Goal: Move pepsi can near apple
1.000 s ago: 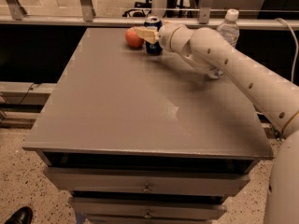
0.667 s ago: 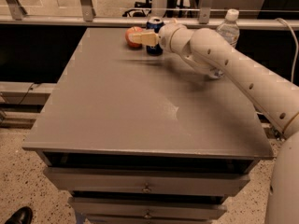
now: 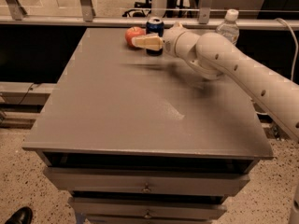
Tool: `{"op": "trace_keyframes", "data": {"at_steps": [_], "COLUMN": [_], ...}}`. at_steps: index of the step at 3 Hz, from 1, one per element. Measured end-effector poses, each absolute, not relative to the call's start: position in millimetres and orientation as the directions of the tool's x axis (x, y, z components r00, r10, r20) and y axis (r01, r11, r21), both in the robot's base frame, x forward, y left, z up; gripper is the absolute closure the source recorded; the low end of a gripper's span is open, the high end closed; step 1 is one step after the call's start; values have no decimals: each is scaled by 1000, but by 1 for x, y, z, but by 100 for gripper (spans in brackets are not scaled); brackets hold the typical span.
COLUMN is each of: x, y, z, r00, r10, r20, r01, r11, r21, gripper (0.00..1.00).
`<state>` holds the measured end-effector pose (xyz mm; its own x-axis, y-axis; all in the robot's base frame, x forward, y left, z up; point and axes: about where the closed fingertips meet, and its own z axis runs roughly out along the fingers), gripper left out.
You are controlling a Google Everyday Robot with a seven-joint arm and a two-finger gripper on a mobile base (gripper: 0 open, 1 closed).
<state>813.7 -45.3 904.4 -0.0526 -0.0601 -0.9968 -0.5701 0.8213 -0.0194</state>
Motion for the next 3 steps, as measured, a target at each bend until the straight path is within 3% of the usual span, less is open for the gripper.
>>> {"op": "trace_keyframes", "data": {"at_steps": [2,3], "x": [715,691], "y": [-115,-108], "z": [920,919], "r00": [-22,-27], "r10": [-43,-47], "r20": [-999,-999], "r01": [-592,-667], "r11": [806,745], "r21": [-21,-17], "gripper": [0,0]}}
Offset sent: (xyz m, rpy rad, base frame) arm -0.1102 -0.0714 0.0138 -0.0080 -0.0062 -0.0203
